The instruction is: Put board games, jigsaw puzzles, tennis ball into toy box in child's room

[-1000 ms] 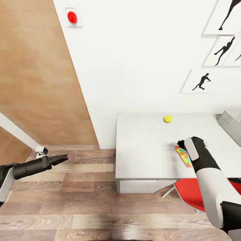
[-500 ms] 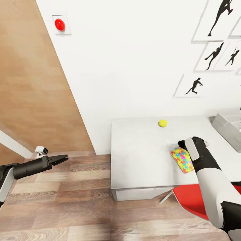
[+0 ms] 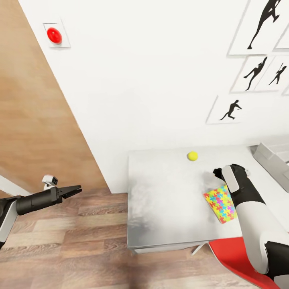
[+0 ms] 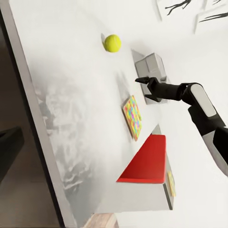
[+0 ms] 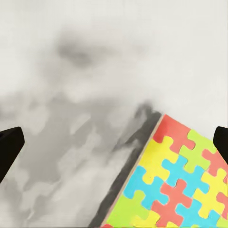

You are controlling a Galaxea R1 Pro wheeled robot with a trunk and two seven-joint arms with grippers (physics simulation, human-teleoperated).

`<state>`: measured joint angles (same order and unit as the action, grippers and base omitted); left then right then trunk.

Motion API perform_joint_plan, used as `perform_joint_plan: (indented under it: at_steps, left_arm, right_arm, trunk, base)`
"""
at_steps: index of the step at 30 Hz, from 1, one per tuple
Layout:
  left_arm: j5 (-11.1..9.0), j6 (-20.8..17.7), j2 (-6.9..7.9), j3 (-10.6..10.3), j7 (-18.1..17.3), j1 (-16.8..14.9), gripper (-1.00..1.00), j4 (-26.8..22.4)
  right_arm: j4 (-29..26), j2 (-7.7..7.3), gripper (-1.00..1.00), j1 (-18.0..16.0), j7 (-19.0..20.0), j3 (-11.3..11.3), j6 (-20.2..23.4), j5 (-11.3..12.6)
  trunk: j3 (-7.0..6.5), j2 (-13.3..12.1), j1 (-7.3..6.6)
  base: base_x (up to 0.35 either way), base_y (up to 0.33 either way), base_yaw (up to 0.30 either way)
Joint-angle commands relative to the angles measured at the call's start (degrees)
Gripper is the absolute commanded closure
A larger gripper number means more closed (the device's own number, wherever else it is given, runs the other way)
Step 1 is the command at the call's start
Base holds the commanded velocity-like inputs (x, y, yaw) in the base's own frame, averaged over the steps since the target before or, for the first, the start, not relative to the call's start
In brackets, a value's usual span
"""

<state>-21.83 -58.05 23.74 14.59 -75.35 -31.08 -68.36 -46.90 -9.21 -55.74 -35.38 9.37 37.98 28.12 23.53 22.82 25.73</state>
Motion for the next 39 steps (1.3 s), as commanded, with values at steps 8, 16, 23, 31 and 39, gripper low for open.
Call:
perform_joint_plan:
  at_steps: [8, 16, 23, 31, 39]
  left_arm:
    - [-0.1, -0.5, -0.08, -0.1, -0.1, 0.0, -1.00, 0.0]
    - [-0.1, -0.5, -0.09, -0.1, -0.1, 0.0, -1.00, 0.0]
    - [-0.1, -0.5, -0.09, -0.1, -0.1, 0.0, -1.00, 0.0]
    - [-0.1, -0.5, -0.09, -0.1, -0.1, 0.0, -1.00, 0.0]
    - [-0.1, -0.5, -0.09, -0.1, -0.1, 0.0, -1.00, 0.0]
  right_arm:
    - [0.0, -0.02, -1.00, 0.0, -0.4, 0.0, 0.1, 0.5]
    - [0.3, -0.08, -1.00, 0.0, -0.4, 0.0, 0.1, 0.3]
    - [0.4, -0.09, -1.00, 0.0, -0.4, 0.0, 0.1, 0.3]
    - [0.5, -0.11, -1.00, 0.0, -0.4, -0.1, 0.1, 0.3]
    - [0.5, -0.14, -1.00, 0.1, -0.4, -0.2, 0.1, 0.1]
  trunk:
    - [0.08, 0.1, 0.05]
    - [0.10, 0.1, 0.05]
    - [0.36, 0.1, 0.05]
    - [0.93, 0.1, 0.05]
    - [1.58, 0.1, 0.05]
  base:
    - [0.106, -0.039, -0.001]
    - [0.150, -0.106, 0.000]
    - [0.020, -0.071, 0.000]
    - [0.002, -0.007, 0.000]
    - [-0.037, 0.000, 0.000]
